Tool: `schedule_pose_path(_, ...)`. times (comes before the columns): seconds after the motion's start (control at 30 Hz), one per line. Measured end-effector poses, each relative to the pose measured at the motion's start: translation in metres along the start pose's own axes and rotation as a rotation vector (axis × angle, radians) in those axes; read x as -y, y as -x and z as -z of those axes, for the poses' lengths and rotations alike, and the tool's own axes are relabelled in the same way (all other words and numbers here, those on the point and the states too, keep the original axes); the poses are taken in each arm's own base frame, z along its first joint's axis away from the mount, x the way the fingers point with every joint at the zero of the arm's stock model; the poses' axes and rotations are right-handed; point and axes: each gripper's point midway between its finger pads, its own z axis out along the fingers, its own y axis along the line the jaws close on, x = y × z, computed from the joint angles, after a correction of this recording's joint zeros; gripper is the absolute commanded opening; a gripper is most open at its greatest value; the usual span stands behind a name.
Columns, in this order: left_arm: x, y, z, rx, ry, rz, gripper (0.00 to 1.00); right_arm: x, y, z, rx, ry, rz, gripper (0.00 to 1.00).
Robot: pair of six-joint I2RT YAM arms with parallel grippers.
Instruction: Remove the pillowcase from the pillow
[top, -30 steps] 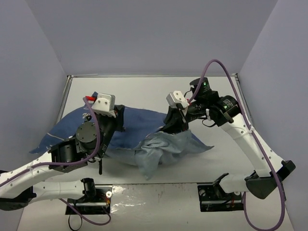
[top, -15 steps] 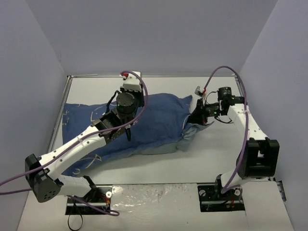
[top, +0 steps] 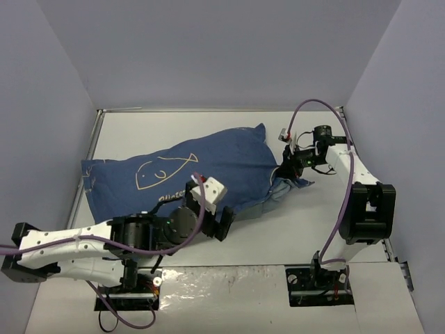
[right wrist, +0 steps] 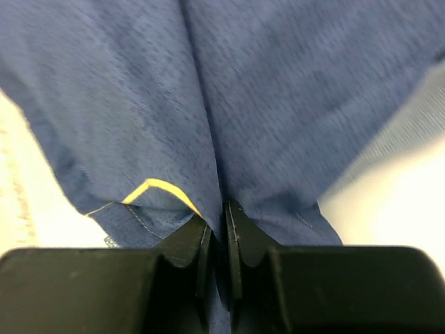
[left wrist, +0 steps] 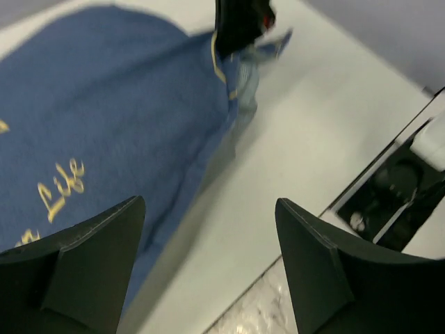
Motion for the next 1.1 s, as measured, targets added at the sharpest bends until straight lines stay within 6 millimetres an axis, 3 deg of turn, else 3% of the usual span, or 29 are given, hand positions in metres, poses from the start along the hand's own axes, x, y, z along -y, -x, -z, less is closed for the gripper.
schedule_pose_path(0.07,0.004,-0.028,0.003,-0.081,0.056,-0.039,0.75,0.015,-0.001,0.003,-0.038,-0.051,0.035,0.09)
schedule_pose_path(0.23,0.019,-0.1,-0.015,-0.25,0.278,-0.215,0.76,0.04,0.003,0.017,-0.104,-0.161,0.124,0.19)
schedule_pose_path(0.37,0.003,-0.152,-0.018,-0.34,0.482,-0.367,0.82,0.047,0.002,0.022,-0.135,-0.196,0.159,0.28)
schedule_pose_path(0.43,-0.006,-0.159,-0.022,-0.326,0.576,-0.382,0.88,0.048,0.002,0.023,-0.141,-0.203,0.168,0.33)
schedule_pose_path(0.57,-0.01,-0.164,-0.045,-0.235,0.708,-0.279,0.91,0.047,0.004,0.026,-0.142,-0.212,0.185,0.39)
schedule_pose_path(0.63,-0.022,-0.165,-0.05,-0.22,0.758,-0.254,0.91,0.046,0.007,0.027,-0.138,-0.217,0.195,0.42)
schedule_pose_path(0.87,-0.105,-0.17,-0.037,-0.332,0.943,-0.35,0.9,0.039,0.02,0.037,-0.116,-0.244,0.234,0.52)
schedule_pose_path(0.97,-0.119,-0.174,-0.036,-0.383,0.961,-0.407,0.78,0.036,0.025,0.041,-0.109,-0.254,0.252,0.57)
schedule_pose_path(1.1,-0.126,-0.184,-0.036,-0.43,0.946,-0.478,0.38,0.028,0.025,0.046,-0.121,-0.244,0.292,0.63)
